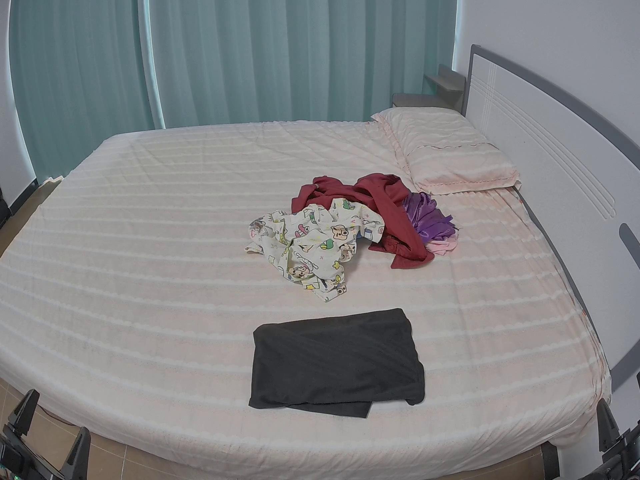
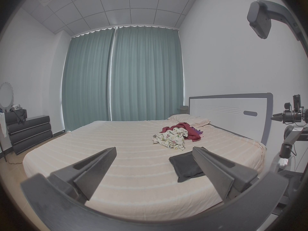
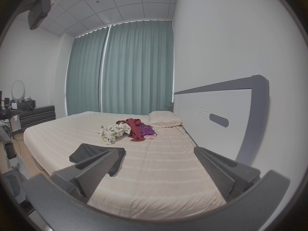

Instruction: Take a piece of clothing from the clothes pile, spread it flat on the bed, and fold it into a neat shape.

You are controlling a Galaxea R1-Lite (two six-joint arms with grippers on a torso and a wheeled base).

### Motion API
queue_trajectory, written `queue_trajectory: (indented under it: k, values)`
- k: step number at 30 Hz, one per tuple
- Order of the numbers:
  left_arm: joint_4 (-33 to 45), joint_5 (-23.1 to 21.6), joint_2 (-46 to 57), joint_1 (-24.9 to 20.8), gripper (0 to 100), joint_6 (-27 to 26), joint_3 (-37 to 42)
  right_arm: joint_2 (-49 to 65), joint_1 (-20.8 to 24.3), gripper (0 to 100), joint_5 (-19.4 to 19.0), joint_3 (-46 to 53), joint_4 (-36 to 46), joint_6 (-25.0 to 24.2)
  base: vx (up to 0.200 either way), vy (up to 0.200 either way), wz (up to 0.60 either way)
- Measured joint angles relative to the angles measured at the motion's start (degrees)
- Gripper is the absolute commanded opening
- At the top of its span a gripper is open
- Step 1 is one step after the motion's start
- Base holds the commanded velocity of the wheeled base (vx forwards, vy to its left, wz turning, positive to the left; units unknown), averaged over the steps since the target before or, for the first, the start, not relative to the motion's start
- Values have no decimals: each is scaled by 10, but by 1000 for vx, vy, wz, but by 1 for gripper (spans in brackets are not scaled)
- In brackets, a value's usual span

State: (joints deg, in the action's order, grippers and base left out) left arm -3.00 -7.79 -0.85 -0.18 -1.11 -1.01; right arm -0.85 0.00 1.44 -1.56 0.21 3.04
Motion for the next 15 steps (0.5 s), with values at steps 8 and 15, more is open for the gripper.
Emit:
queue_trajectory:
  k: [8,15]
  values:
    - [0,1,0,0,100,-1,0,0,0,100,3,2,-2,-3,0,0,0]
    - [3,5,0,0,100,-11,0,0,0,100,-32,0,-1,-40,0,0,0]
